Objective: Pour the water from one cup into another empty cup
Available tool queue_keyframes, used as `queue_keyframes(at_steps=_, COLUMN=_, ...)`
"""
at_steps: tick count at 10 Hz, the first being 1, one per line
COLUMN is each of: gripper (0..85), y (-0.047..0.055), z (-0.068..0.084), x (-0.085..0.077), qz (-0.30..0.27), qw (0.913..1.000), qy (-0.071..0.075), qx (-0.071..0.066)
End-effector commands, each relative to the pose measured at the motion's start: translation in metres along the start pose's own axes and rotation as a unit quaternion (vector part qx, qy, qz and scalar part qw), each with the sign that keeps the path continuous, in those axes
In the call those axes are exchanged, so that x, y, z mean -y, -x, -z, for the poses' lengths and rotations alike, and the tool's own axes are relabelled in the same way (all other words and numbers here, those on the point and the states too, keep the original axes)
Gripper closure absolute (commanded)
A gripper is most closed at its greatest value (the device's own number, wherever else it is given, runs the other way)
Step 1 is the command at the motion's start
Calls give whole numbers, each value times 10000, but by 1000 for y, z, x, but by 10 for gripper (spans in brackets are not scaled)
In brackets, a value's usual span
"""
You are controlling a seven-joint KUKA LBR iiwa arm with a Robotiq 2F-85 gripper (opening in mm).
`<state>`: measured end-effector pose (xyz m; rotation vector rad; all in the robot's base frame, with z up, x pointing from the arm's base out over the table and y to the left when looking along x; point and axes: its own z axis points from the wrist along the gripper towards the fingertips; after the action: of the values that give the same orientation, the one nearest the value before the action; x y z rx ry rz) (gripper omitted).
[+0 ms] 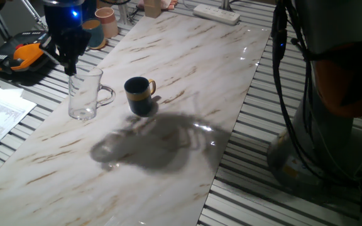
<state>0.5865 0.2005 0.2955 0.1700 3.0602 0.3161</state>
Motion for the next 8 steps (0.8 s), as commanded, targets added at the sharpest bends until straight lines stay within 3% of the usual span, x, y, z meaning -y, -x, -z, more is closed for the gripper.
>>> queue_keyframes(at_steps=1, gripper=850, y=-2, z=-4, x=0, qz=-3, qw=9935, qy=-1140, qx=45)
queue_keyframes(at_steps=4, gripper=850, y=-8, z=-14, x=-4, qz=26, qw=9904, qy=-1374, qx=146)
queue_keyframes(at_steps=8, gripper=850, y=-12, z=-21, x=-6, qz=34, qw=9886, qy=-1495, qx=181)
